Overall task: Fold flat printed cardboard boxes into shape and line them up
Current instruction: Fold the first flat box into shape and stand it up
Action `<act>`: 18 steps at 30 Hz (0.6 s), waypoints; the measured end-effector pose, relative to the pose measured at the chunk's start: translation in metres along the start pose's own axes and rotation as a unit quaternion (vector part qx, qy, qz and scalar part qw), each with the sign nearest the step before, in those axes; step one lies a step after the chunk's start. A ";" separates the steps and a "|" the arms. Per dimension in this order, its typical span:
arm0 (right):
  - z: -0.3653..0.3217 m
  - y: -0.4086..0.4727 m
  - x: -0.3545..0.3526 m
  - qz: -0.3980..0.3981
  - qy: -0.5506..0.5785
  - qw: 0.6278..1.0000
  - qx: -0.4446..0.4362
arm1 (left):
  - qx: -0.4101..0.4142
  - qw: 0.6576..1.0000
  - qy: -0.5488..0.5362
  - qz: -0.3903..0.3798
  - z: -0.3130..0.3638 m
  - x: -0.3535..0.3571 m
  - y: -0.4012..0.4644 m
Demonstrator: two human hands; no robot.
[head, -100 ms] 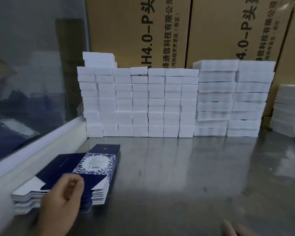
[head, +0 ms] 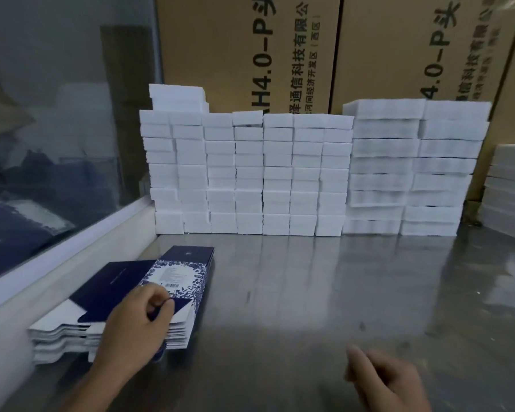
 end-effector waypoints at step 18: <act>-0.002 0.096 0.137 -0.076 -0.140 0.985 0.062 | -0.125 0.975 0.185 -0.009 -0.034 0.045 0.057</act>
Point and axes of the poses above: each hand's wrist, its own y-axis towards the middle knuckle, its own x-axis out of the palm, z = x × y, the point moved 8 cm from there along y, towards the middle knuckle, and after that the axes turned 15 degrees about -y, right-handed, at the moved point
